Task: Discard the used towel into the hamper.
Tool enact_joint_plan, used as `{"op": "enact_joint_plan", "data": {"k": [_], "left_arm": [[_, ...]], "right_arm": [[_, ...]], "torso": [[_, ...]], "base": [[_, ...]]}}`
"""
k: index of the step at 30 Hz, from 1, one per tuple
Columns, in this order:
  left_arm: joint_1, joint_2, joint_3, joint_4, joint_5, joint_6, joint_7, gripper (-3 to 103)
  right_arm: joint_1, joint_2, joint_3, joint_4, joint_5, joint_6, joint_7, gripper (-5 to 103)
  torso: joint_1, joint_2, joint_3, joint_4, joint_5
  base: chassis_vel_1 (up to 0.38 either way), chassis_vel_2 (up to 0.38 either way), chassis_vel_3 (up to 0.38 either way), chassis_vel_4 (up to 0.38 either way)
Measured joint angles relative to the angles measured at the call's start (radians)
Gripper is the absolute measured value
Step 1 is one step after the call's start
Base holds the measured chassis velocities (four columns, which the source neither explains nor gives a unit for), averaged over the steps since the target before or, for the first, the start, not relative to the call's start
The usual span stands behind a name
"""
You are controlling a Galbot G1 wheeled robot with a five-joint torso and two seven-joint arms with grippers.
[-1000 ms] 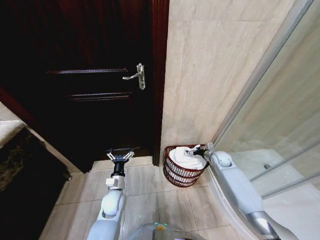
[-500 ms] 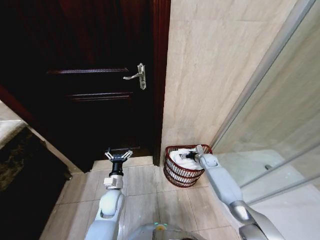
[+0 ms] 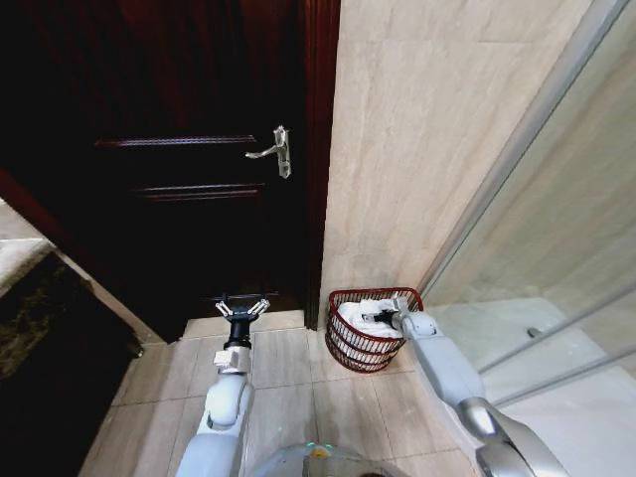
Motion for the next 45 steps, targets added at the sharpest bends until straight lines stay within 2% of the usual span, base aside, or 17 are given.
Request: {"op": "enact_joint_plan", "data": {"k": [4, 7, 8, 10, 11, 15, 29, 36, 45], "left_arm": [[-0.001, -0.010, 0.002, 0.007, 0.000, -0.007, 0.002, 100], [0.004, -0.013, 0.001, 0.004, -0.002, -0.014, 0.006, 100], [0.004, -0.013, 0.001, 0.004, -0.002, -0.014, 0.006, 100], [0.010, 0.002, -0.008, -0.011, -0.013, -0.011, 0.006, 100], [0.010, 0.002, -0.008, -0.011, -0.013, -0.011, 0.006, 100], [0.018, 0.015, -0.027, -0.021, -0.033, -0.009, 0.006, 100], [0.011, -0.003, -0.025, 0.012, -0.037, -0.025, 0.007, 100], [0.013, 0.002, -0.030, 0.017, -0.040, -0.028, 0.007, 100], [0.011, -0.011, -0.030, 0.033, -0.040, -0.041, 0.007, 100]], "right_arm": [[-0.019, -0.040, 0.013, 0.090, 0.037, -0.023, 0.011, 100], [-0.077, -0.121, 0.009, 0.231, 0.091, -0.089, 0.016, 100], [-0.077, -0.121, 0.009, 0.231, 0.091, -0.089, 0.016, 100], [-0.127, -0.180, 0.000, 0.318, 0.114, -0.128, 0.010, 100], [-0.127, -0.180, 0.000, 0.318, 0.114, -0.128, 0.010, 100], [-0.218, -0.262, -0.010, 0.432, 0.136, -0.186, -0.012, 100], [-0.326, -0.299, 0.023, 0.533, 0.075, -0.197, -0.018, 100], [-0.344, -0.292, 0.030, 0.525, 0.022, -0.195, -0.017, 100], [-0.338, -0.291, 0.025, 0.452, -0.034, -0.148, -0.022, 100]], "torso": [[0.000, 0.000, 0.000, 0.0000, -0.0003], [0.000, 0.000, 0.000, 0.0003, -0.0002], [0.000, 0.000, 0.000, 0.0003, -0.0002], [0.000, 0.000, 0.000, -0.0001, 0.0002], [0.000, 0.000, 0.000, -0.0001, 0.0002], [0.000, 0.000, 0.000, 0.0003, 0.0001], [0.000, 0.000, 0.000, 0.0003, -0.0002], [0.000, 0.000, 0.000, 0.0003, -0.0001], [0.000, 0.000, 0.000, 0.0000, -0.0002]], "base": [[0.000, 0.000, 0.000, 0.000], [0.000, 0.000, 0.000, 0.000], [0.000, 0.000, 0.000, 0.000], [0.000, 0.000, 0.000, 0.000], [0.000, 0.000, 0.000, 0.000], [0.000, 0.000, 0.000, 0.000], [0.000, 0.000, 0.000, 0.000], [0.000, 0.000, 0.000, 0.000], [0.000, 0.000, 0.000, 0.000]]}}
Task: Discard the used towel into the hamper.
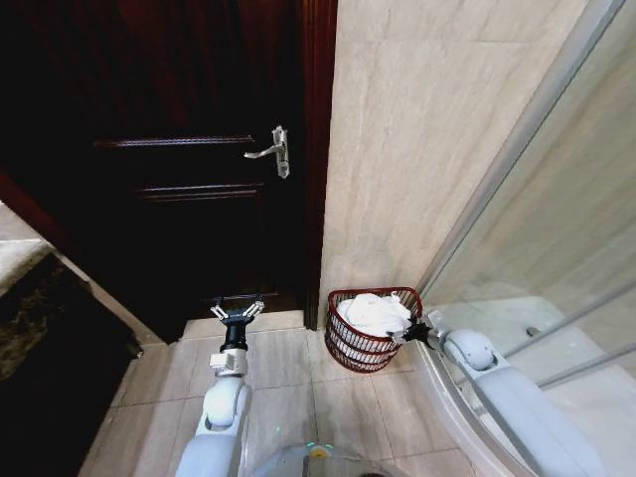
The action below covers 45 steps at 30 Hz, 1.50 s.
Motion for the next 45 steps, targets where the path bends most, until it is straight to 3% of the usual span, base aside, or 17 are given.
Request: {"op": "enact_joint_plan", "data": {"k": [9, 22, 27, 34, 45], "left_arm": [[0.003, 0.005, -0.007, -0.022, 0.000, 0.001, -0.001, 100], [0.012, -0.009, -0.005, -0.022, 0.006, -0.006, -0.003, 100], [0.020, -0.007, -0.009, -0.042, 0.006, -0.002, -0.007, 100], [0.028, -0.004, -0.013, -0.064, 0.007, 0.014, -0.017, 100], [0.023, -0.003, -0.016, -0.068, 0.005, 0.021, -0.022, 100]], "right_arm": [[0.086, 0.073, -0.052, -0.140, -0.063, 0.065, 0.000, 100], [0.168, 0.111, -0.126, -0.205, -0.071, 0.122, -0.010, 100], [0.243, 0.176, -0.155, -0.326, -0.069, 0.163, -0.026, 100], [0.296, 0.263, -0.150, -0.497, -0.073, 0.192, -0.047, 100], [0.337, 0.300, -0.124, -0.628, -0.071, 0.194, -0.080, 100]], "torso": [[0.000, 0.000, 0.000, 0.0003, 0.0001], [0.000, 0.000, 0.000, 0.0002, -0.0001], [0.000, 0.000, 0.000, 0.0003, -0.0001], [0.000, 0.000, 0.000, 0.0003, 0.0000], [0.000, 0.000, 0.000, 0.0005, 0.0000]], "base": [[0.000, 0.000, 0.000, 0.000], [0.000, 0.000, 0.000, 0.000], [0.000, 0.000, 0.000, 0.000], [0.000, 0.000, 0.000, 0.000], [0.000, 0.000, 0.000, 0.000]]}}
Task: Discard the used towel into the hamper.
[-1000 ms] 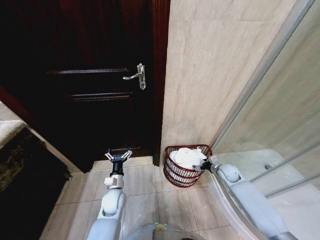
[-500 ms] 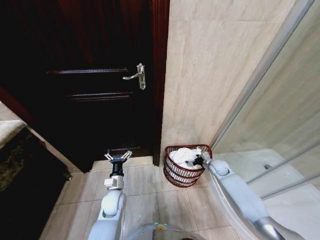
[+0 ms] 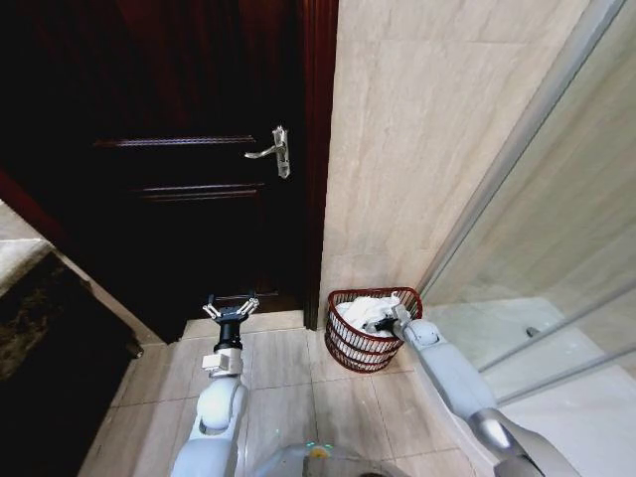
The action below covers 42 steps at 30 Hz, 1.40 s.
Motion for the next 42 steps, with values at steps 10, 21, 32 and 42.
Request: {"op": "enact_joint_plan", "data": {"k": [10, 21, 32, 42], "left_arm": [[-0.029, -0.003, 0.011, 0.005, -0.006, 0.019, -0.001, 100], [-0.013, 0.008, 0.000, 0.004, -0.045, 0.024, 0.006, 100], [-0.022, 0.147, -0.029, 0.016, -0.186, 0.086, 0.080, 100], [-0.013, 0.193, -0.034, -0.024, -0.245, 0.162, 0.109, 100]], "right_arm": [[-0.128, -0.101, 0.033, 0.352, 0.144, -0.040, 0.114, 100], [-0.323, -0.091, 0.130, 0.643, 0.165, 0.184, 0.364, 100], [-0.642, 0.132, 0.389, 0.877, -0.049, 0.507, 0.530, 100], [-0.827, 0.279, 0.495, 1.082, -0.127, 0.528, 0.518, 100]], "torso": [[0.000, 0.000, 0.000, -0.0005, 0.0000], [0.000, 0.000, 0.000, -0.0003, 0.0001], [0.000, 0.000, 0.000, -0.0006, -0.0002], [0.000, 0.000, 0.000, -0.0003, -0.0002]], "base": [[0.000, 0.000, 0.000, 0.000], [0.000, 0.000, 0.000, 0.000], [0.000, 0.000, 0.000, 0.000], [0.000, 0.000, 0.000, 0.000]]}}
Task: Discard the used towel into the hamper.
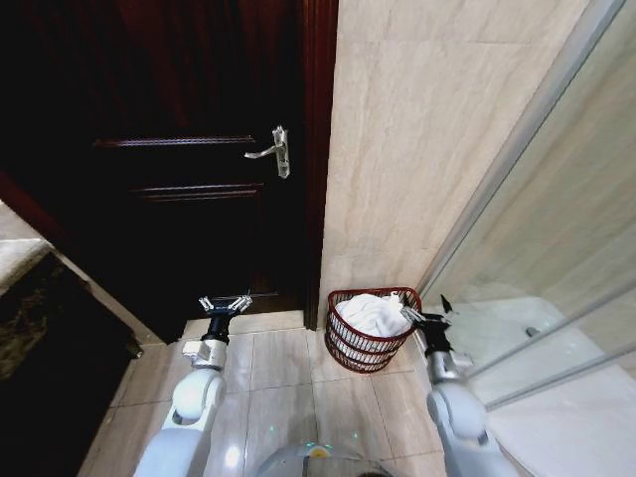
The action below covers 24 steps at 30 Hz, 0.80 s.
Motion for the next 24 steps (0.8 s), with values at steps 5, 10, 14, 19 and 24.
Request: {"op": "enact_joint_plan", "data": {"k": [5, 10, 14, 19, 24], "left_arm": [[0.010, 0.001, -0.004, -0.013, 0.007, 0.006, 0.037, 100], [0.021, 0.008, -0.007, -0.018, 0.006, 0.008, 0.022, 100], [0.042, 0.022, -0.011, -0.035, -0.002, 0.014, 0.007, 100], [0.051, 0.029, -0.013, -0.037, -0.011, 0.011, -0.004, 100], [0.050, 0.029, -0.014, -0.037, -0.012, 0.011, -0.008, 100]], "right_arm": [[-0.083, 0.027, 0.040, 0.090, -0.018, 0.000, -0.002, 100], [-0.096, 0.029, 0.033, 0.128, -0.024, -0.019, -0.001, 100], [-0.096, 0.044, 0.026, 0.145, -0.044, -0.020, 0.000, 100], [-0.102, 0.057, 0.014, 0.165, -0.057, -0.026, 0.002, 100], [-0.096, 0.057, 0.010, 0.168, -0.072, -0.036, 0.012, 100]], "torso": [[0.003, 0.007, 0.003, 0.0002, 0.0003], [0.010, 0.022, 0.012, 0.0001, 0.0000], [0.017, 0.039, 0.022, 0.0002, 0.0002], [0.027, 0.065, 0.037, 0.0001, 0.0002], [0.037, 0.087, 0.050, 0.0001, 0.0002]], "base": [[0.000, 0.000, 0.000, 0.000], [0.000, 0.000, 0.000, 0.000], [0.000, 0.000, 0.000, 0.000], [0.000, 0.000, 0.000, 0.000], [0.000, 0.000, 0.000, 0.000]]}}
